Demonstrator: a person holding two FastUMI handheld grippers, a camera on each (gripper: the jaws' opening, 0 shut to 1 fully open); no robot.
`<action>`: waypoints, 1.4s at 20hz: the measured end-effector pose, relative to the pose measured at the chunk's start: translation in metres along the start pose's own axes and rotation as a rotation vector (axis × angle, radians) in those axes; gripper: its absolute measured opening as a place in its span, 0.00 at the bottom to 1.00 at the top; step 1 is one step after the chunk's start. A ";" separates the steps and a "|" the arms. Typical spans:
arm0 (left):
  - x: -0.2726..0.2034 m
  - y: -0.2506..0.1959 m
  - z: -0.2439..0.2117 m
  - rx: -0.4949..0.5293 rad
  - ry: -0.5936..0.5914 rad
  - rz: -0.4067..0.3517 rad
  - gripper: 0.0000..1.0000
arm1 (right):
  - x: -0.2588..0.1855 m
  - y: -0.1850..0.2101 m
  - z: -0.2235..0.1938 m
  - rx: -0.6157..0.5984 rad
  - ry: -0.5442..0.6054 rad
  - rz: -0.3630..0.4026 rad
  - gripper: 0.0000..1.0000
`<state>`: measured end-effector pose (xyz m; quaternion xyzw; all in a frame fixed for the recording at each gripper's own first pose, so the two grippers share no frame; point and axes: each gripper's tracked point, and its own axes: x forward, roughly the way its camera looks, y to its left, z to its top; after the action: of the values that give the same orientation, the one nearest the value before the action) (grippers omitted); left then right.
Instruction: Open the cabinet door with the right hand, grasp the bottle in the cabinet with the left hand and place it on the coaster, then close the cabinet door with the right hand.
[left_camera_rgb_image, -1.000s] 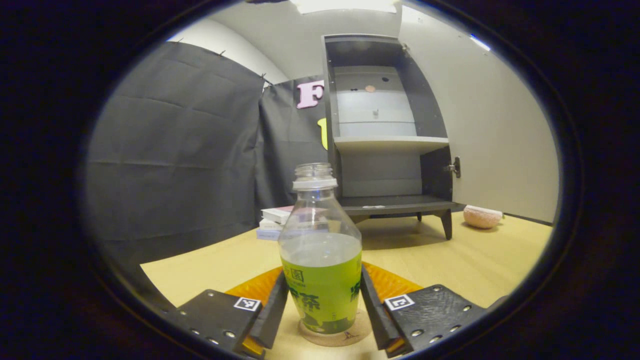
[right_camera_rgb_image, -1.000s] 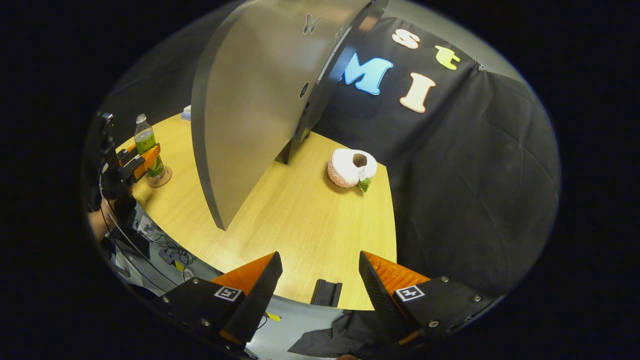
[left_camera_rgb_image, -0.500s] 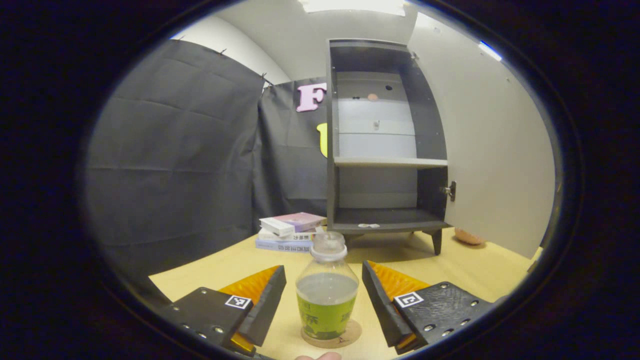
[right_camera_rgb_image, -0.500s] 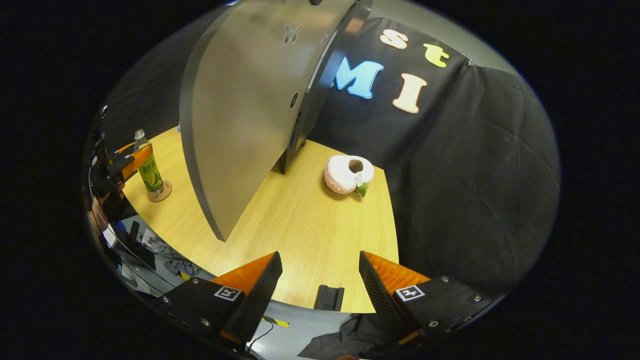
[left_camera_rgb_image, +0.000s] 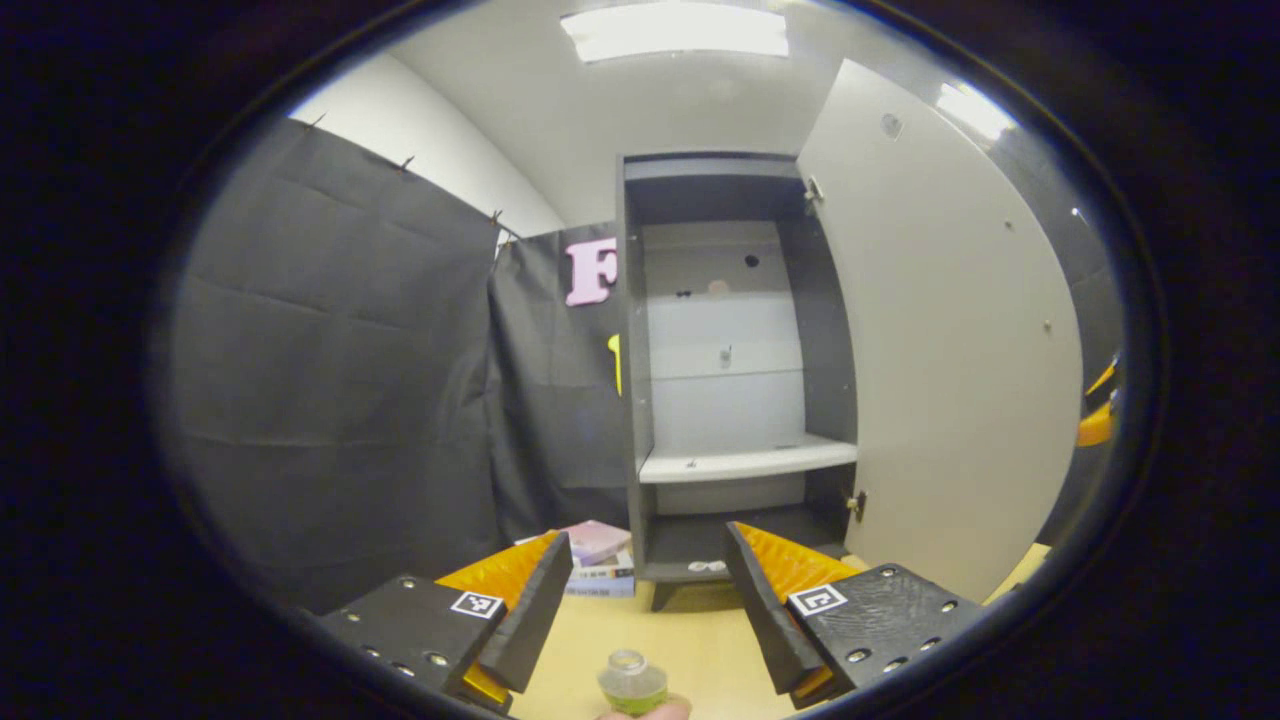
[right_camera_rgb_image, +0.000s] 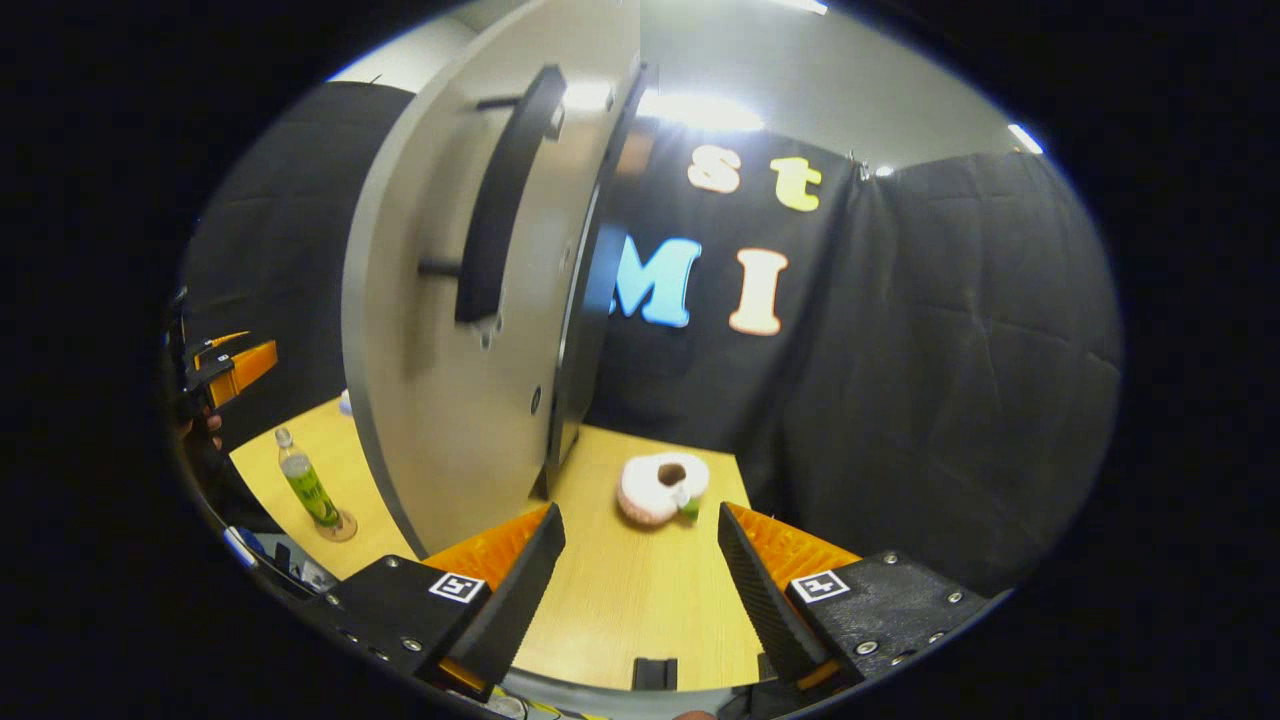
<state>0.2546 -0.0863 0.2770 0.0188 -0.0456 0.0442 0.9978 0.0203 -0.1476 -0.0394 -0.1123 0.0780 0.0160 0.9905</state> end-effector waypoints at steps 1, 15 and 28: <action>-0.001 -0.007 0.018 -0.011 -0.015 -0.013 0.91 | -0.001 0.000 0.021 0.022 -0.052 0.005 0.97; -0.010 -0.032 0.058 0.015 0.025 -0.125 0.82 | -0.003 0.056 0.087 0.265 -0.175 0.125 0.90; 0.036 0.059 0.015 -0.052 0.114 -0.107 0.88 | 0.017 0.194 0.123 0.258 -0.160 0.285 0.92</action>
<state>0.2833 -0.0248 0.2976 -0.0073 0.0114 -0.0095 0.9999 0.0460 0.0696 0.0331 0.0293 0.0157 0.1549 0.9874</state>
